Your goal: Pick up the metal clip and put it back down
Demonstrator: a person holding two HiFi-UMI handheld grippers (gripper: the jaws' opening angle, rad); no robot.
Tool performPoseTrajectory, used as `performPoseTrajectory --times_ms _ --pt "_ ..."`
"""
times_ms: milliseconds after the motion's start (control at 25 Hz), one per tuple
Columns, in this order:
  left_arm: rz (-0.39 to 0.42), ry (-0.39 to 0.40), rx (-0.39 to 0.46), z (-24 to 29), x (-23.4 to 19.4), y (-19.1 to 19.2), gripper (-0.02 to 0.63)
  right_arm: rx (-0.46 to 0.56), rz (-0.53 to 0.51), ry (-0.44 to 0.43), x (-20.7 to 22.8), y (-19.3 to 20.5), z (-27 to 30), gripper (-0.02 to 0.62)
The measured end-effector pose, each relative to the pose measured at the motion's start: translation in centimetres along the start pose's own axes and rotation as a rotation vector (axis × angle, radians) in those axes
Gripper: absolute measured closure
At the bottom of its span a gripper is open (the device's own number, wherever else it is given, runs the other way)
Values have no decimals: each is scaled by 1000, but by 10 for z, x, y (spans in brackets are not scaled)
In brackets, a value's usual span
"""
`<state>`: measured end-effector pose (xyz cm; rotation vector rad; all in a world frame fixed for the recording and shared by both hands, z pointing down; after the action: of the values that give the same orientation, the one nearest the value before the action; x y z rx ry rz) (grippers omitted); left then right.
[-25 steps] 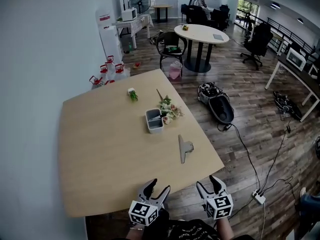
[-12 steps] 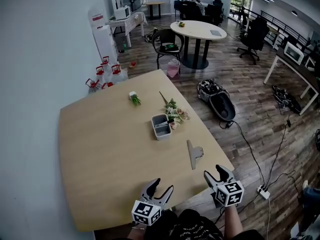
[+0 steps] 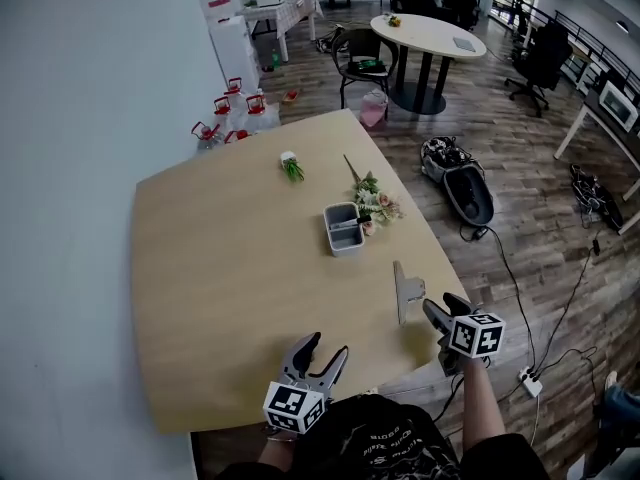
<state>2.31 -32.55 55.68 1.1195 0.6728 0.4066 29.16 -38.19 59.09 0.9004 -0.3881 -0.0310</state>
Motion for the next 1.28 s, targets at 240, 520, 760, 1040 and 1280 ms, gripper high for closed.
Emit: performPoseTrajectory --times_ms 240,520,760,1040,1280 --pt "-34 -88 -5 -6 -8 3 359 -114 69 -43 16 4 49 348" --pt "-38 -160 -22 -16 -18 5 359 -180 153 -50 31 11 85 381" --pt "-74 -205 -26 -21 -25 11 359 -225 193 -42 40 19 93 482" --pt "-80 -204 -34 -17 -21 13 359 -191 288 -87 38 15 93 549" --pt "-68 -226 -26 -18 -19 12 359 -110 249 -110 29 -2 90 575"
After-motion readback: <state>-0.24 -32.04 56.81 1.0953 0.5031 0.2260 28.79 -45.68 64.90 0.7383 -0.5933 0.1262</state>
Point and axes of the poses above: the fingertips, and each gripper's own axes: z forward along the fingers, x to its right, y out of its underside, the point moved 2 cm from there along -z, backward along the fingers, and after that the axes turned 3 degrees about -z, right-handed, at the moved point
